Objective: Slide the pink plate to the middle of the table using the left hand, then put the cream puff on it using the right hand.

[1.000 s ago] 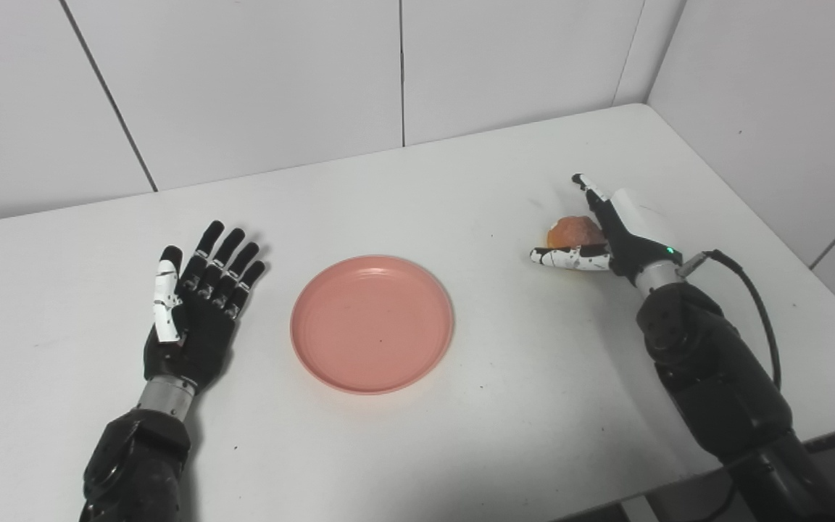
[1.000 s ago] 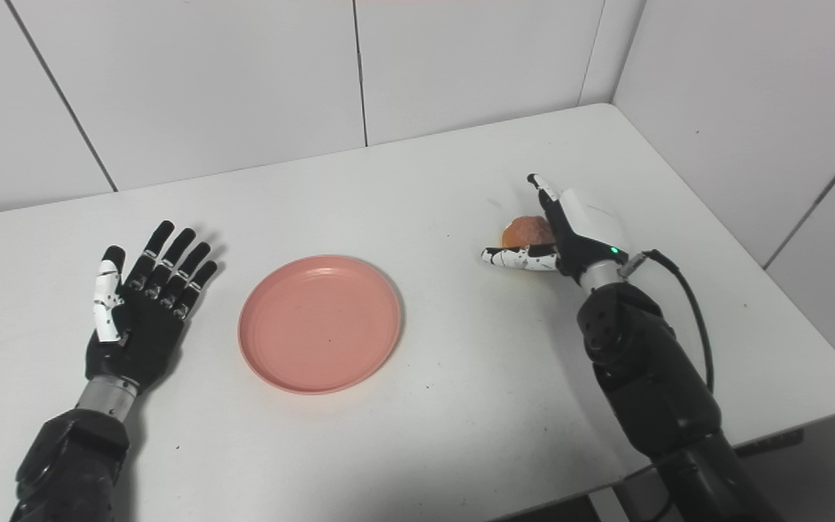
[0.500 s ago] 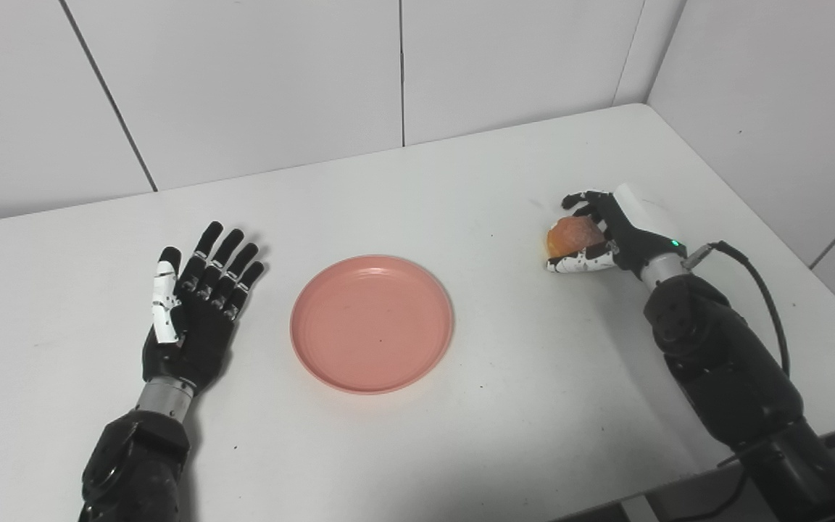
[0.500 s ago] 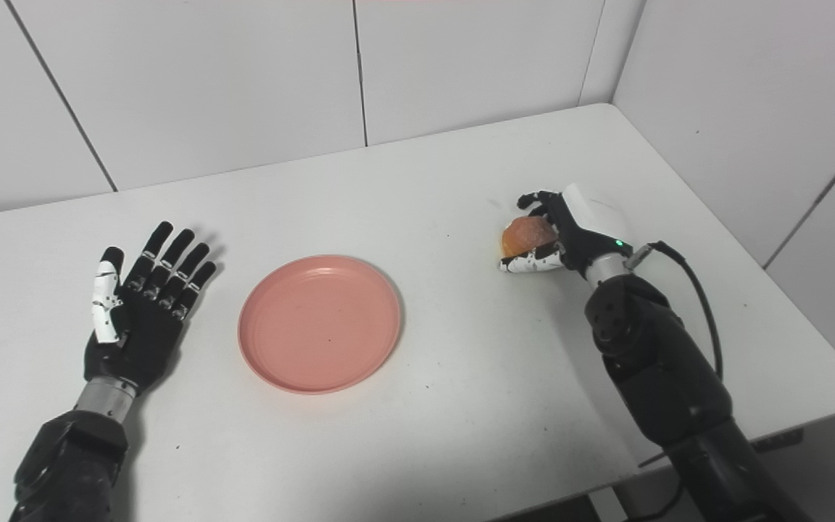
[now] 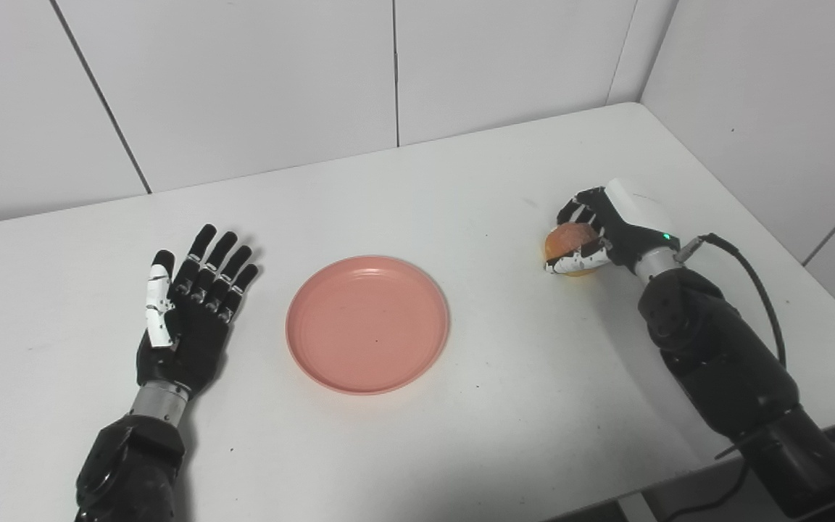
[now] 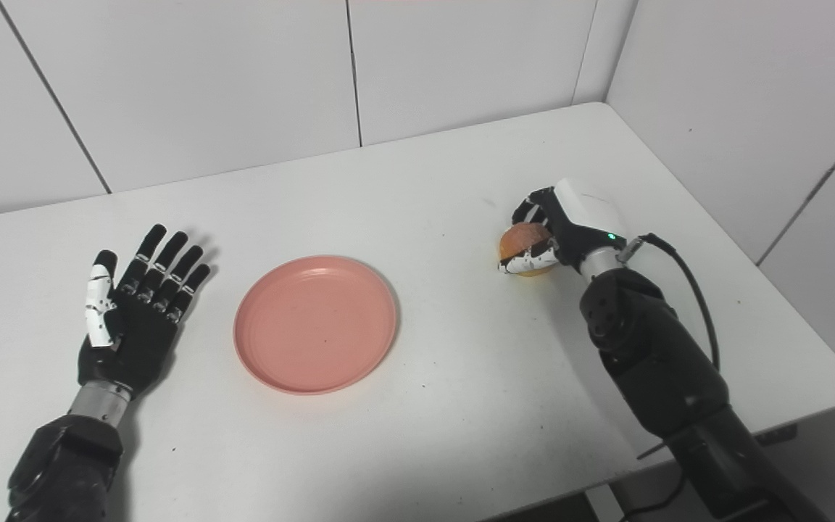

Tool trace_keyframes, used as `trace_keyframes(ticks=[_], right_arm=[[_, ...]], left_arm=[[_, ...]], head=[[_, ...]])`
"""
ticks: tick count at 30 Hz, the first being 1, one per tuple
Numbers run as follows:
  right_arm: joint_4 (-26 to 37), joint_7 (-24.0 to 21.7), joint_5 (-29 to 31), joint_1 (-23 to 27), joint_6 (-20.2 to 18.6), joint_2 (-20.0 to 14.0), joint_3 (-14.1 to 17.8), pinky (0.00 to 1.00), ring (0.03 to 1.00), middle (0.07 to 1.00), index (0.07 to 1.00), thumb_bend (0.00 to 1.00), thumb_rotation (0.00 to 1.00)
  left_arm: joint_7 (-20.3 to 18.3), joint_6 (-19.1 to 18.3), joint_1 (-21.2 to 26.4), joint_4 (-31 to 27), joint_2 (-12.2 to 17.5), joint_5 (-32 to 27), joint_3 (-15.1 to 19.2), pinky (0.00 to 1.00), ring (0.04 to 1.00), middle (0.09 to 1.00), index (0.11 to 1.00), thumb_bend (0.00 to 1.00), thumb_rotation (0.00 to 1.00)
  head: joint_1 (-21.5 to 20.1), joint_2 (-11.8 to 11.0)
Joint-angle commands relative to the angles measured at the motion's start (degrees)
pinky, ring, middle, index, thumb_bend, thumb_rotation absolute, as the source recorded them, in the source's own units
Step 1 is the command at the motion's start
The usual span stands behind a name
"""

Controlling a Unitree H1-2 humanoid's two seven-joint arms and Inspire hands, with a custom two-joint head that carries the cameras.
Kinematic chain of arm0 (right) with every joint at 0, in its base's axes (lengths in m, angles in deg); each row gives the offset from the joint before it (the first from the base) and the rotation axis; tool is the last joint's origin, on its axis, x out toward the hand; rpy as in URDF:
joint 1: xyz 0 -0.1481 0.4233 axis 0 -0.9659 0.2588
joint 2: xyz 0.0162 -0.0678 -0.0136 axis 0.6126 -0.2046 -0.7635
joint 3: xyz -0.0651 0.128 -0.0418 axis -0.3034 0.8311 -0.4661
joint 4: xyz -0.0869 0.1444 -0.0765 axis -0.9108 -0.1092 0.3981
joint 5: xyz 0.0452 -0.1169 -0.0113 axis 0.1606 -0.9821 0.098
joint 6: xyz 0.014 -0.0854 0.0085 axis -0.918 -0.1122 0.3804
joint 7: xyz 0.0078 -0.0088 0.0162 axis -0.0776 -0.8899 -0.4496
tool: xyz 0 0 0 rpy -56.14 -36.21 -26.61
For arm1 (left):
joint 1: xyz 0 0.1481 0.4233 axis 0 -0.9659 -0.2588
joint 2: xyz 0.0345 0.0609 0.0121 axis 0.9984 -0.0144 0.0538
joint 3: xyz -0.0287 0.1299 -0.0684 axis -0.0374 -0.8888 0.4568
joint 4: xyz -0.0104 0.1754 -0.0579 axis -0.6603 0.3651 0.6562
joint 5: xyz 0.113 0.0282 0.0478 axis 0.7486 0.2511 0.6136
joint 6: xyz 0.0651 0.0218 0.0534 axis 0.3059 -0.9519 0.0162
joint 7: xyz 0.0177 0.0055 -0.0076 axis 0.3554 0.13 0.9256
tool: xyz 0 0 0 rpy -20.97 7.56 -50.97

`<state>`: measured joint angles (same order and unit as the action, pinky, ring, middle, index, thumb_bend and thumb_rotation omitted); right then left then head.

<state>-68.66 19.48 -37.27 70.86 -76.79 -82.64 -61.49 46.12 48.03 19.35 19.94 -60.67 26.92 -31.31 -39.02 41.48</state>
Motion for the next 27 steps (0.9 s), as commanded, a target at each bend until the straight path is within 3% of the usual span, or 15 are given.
trace_keyframes(ticks=[1, 17, 21, 27], right_arm=[[1.43, 0.03, -0.37, -0.31, 0.03, -1.48, 0.57, 0.36, 0.432, 0.44, 0.53, 0.52, 0.0], [10.19, -0.28, -2.57, 0.43, -0.17, -1.84, 2.13, 0.33, 0.407, 0.439, 0.536, 0.52, 0.0], [15.0, -2.74, -4.21, 1.35, -1.65, -1.07, 1.16, 0.33, 0.407, 0.44, 0.539, 0.52, 0.0], [19.26, -5.11, -6.11, 3.17, -0.69, 0.07, -0.61, 0.35, 0.424, 0.449, 0.53, 0.52, 0.0]], left_arm=[[2.25, -3.41, -3.23, 2.25, 0.72, 1.58, -0.08, 0.95, 0.93, 0.941, 0.935, 0.41, 1.0], [2.41, -2.7, -3.65, 1.66, -0.34, 2.03, -0.75, 0.95, 0.929, 0.942, 0.939, 0.4, 1.0], [2.94, -2.81, -4.02, 0.67, -0.86, 2.43, -1.14, 0.95, 0.93, 0.942, 0.939, 0.4, 1.0], [4.05, -2.67, -4.79, -1.15, -1.79, 3.36, -2.04, 0.95, 0.942, 0.945, 0.94, 0.41, 1.0]], head=[[0.07, 0.03], [2.76, 0.35], [4.13, 0.55], [7.98, 1.07]])
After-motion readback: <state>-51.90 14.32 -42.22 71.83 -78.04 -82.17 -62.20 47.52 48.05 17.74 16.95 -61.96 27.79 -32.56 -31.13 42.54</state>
